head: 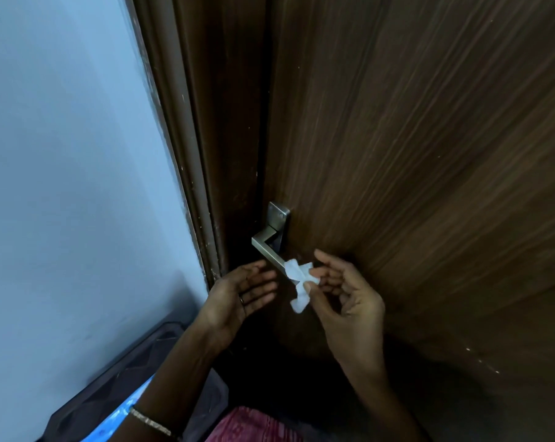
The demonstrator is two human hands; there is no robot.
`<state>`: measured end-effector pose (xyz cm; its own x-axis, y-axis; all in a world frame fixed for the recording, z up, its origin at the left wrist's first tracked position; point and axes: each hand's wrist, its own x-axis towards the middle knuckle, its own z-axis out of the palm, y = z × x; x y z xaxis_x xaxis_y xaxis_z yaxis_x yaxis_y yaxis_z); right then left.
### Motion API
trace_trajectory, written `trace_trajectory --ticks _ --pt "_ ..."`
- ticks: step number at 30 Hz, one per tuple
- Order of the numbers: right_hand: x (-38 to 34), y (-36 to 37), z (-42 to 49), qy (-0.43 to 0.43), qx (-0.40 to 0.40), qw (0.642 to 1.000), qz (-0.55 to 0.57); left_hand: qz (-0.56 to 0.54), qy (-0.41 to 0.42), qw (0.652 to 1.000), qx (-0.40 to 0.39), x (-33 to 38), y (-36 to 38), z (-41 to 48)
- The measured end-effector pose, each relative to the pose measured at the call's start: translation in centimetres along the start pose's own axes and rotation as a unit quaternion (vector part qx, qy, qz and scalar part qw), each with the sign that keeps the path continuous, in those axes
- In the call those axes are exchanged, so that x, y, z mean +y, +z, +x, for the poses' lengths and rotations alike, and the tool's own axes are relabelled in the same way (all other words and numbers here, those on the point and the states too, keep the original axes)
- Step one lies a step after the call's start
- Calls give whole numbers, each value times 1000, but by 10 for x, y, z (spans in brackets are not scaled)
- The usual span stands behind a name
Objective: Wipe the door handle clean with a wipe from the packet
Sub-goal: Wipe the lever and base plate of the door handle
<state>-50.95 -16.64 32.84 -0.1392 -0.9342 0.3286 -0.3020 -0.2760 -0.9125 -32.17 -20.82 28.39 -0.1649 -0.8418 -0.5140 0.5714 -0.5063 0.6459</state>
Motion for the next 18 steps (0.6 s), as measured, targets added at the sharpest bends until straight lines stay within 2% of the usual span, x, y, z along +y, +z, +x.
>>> trace_trajectory --ticks 2,5,7,10,12,14,18 --pt "5 7 -3 -1 -25 998 -58 -11 6 1000 -1 3 2 0" --pt "11 20 -6 -19 18 996 -90 -32 9 999 3 9 6 2" --pt "16 26 -9 8 49 998 -49 -43 6 999 7 13 8 3" --pt "21 33 -10 140 54 981 126 -38 -2 999 4 17 13 3" --pt "22 34 -10 217 38 933 284 -33 -9 999 7 18 16 2" --pt "21 33 -7 273 20 878 392 -31 -10 999 12 17 16 0" --pt "19 31 -2 407 4 760 506 -17 -5 1000 7 16 13 -3"
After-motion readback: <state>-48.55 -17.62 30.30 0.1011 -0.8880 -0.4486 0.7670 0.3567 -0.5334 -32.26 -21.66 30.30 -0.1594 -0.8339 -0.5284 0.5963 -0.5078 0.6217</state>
